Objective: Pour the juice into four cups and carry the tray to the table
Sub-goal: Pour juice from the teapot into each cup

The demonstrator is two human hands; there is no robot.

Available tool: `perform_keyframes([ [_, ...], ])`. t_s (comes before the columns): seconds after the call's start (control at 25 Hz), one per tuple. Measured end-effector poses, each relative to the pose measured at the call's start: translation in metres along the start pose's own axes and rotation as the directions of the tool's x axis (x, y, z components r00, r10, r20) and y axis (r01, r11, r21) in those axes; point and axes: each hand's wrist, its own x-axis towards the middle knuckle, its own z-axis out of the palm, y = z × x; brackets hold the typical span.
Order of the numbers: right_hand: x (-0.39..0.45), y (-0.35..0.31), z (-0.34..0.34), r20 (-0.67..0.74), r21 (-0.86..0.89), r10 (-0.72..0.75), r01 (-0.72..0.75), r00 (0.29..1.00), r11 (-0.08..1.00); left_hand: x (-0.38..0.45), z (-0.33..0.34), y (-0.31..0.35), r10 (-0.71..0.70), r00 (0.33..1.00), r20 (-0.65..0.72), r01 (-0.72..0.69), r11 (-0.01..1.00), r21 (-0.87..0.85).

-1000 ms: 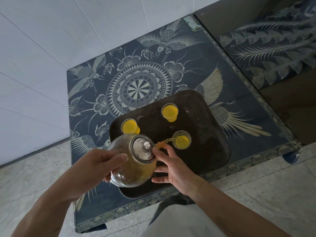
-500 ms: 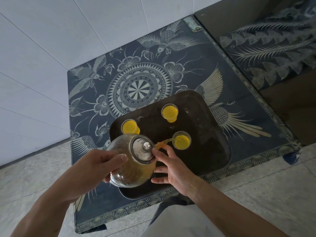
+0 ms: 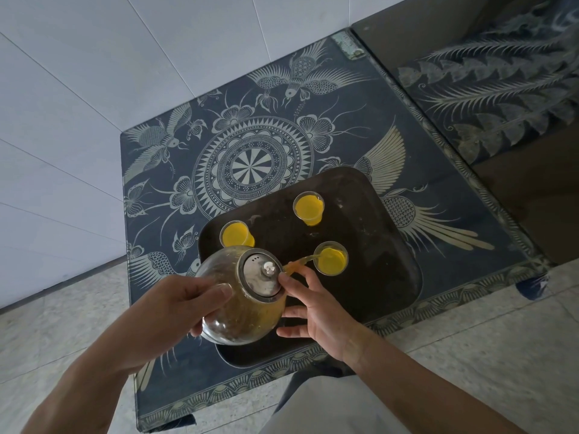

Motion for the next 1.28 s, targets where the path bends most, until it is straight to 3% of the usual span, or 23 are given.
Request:
perform_keyframes([
  [1.28, 0.0046, -0.0007, -0.0024, -0.004, 0.003, 0.004, -0.003, 1.000, 1.000, 0.0052, -0.0038, 0.0053, 0.006, 1.000, 0.015, -0.007, 0.999, 0.051],
])
